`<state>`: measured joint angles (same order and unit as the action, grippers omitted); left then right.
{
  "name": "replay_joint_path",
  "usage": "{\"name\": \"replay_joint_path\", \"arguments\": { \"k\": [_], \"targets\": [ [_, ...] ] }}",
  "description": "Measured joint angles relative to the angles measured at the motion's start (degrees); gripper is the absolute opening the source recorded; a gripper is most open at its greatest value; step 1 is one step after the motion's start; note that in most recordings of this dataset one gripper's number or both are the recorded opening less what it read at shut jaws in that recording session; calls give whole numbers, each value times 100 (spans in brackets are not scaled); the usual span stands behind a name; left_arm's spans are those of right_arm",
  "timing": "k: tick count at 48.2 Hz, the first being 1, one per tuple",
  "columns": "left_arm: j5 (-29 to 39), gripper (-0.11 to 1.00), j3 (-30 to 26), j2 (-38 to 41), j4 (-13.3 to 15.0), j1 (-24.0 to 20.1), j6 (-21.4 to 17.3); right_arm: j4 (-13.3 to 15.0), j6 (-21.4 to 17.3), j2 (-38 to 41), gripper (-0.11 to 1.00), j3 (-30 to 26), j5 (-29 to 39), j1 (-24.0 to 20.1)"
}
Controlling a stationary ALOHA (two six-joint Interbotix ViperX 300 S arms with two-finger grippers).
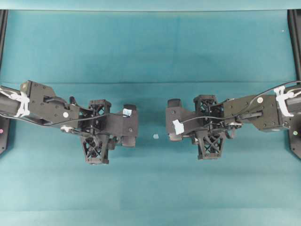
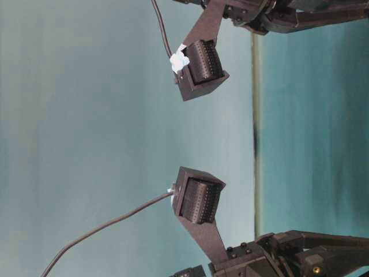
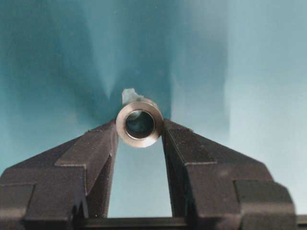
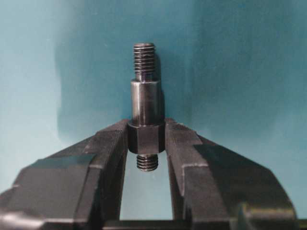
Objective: Insert the washer onto the shaft with both hands.
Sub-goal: 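Close left gripper on washer and right gripper on shaft collar, then lift both objects and rotate grippers to face each other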
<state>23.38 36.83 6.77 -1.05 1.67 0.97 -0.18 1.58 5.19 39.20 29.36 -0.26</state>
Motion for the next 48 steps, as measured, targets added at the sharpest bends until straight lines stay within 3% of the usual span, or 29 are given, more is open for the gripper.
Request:
{"name": "replay_joint_path", "arguments": {
  "k": [48],
  "targets": [
    [-193, 35, -9, -18, -9, 0, 26, -97, 0, -114, 1, 26, -79, -70]
  ]
}}
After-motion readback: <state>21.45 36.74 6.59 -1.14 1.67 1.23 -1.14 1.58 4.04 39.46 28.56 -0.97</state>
